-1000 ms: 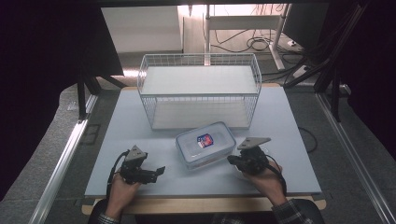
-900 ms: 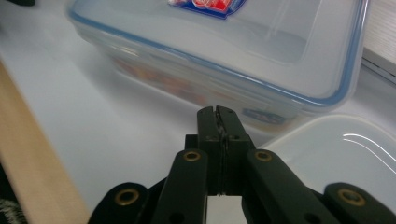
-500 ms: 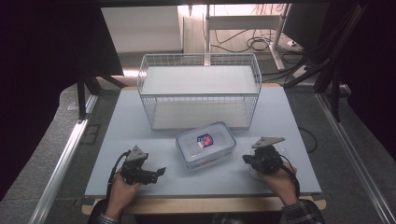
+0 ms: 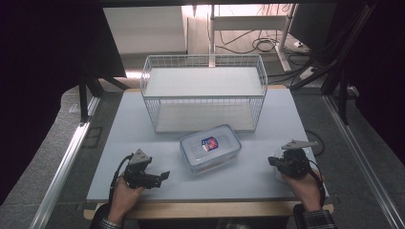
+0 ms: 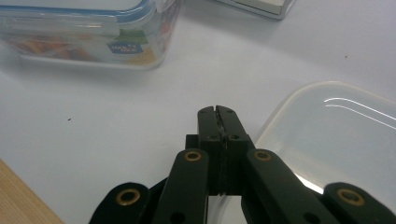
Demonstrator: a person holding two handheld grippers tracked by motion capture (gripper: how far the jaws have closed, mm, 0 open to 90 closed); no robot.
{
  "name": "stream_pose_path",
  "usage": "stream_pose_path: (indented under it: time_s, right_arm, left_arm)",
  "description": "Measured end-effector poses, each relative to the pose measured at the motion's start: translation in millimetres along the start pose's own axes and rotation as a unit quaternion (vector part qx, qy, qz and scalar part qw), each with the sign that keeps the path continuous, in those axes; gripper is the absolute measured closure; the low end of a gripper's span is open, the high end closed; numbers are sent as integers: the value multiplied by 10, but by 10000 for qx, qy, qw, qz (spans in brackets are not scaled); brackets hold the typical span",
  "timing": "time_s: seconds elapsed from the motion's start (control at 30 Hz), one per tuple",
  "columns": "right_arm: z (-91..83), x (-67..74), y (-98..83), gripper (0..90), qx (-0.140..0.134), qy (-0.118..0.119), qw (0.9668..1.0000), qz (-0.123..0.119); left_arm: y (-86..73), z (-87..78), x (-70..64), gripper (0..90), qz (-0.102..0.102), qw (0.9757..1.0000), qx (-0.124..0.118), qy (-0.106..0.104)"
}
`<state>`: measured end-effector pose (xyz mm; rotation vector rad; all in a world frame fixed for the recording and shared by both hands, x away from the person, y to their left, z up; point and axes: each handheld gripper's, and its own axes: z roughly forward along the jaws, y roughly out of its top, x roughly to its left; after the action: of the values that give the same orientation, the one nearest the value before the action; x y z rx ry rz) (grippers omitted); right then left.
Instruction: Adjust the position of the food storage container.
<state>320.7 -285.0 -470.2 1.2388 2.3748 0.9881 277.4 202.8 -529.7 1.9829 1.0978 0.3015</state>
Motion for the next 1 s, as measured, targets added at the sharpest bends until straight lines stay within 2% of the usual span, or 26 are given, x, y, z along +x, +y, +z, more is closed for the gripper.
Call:
stream_pose_path:
  time_s: [0.07,0.17,0.23,0.3,0.43,0.57,0.6,0.7,0.8,0.83,0.87,0.97,1.0]
  right_arm:
    - [24,21,10,892,20,-16,10000,-34]
    - [49,52,49,892,-96,151,9998,24]
    - [71,76,92,892,-155,248,9996,15]
    - [107,93,147,892,-197,432,9989,15]
    - [201,143,285,892,-289,515,9982,-138]
    - [295,181,409,892,-318,435,9982,-253]
    - [379,212,515,891,-348,454,9979,-302]
    - [502,262,641,891,-301,432,9979,-375]
    - [654,278,733,891,-193,187,9986,-460]
    - [654,278,733,891,-193,187,9986,-460]
    - [744,258,765,891,-118,-11,9990,-441]
    - [821,230,780,892,-67,-1,9993,-381]
    - [881,224,782,893,12,89,9993,-364]
  left_arm:
    - [12,-6,-11,57,-30,10000,-11,-93]
    - [44,-27,-22,65,-74,9996,-62,-259]
    - [66,-15,-47,106,-13,9999,11,-164]
    - [93,4,-76,176,96,9999,56,-122]
    - [186,12,-126,343,202,9995,-92,-245]
    - [253,59,-147,502,212,9992,-150,-291]
    - [286,123,-157,553,235,9990,-80,-381]
    - [333,208,-188,646,347,9989,64,-320]
    - [375,267,-205,773,379,9989,111,-262]
    - [375,267,-205,808,379,9989,111,-262]
    - [403,298,-211,835,378,9989,113,-259]
    - [428,340,-218,871,354,9989,124,-297]
    - [452,386,-227,874,352,9989,159,-276]
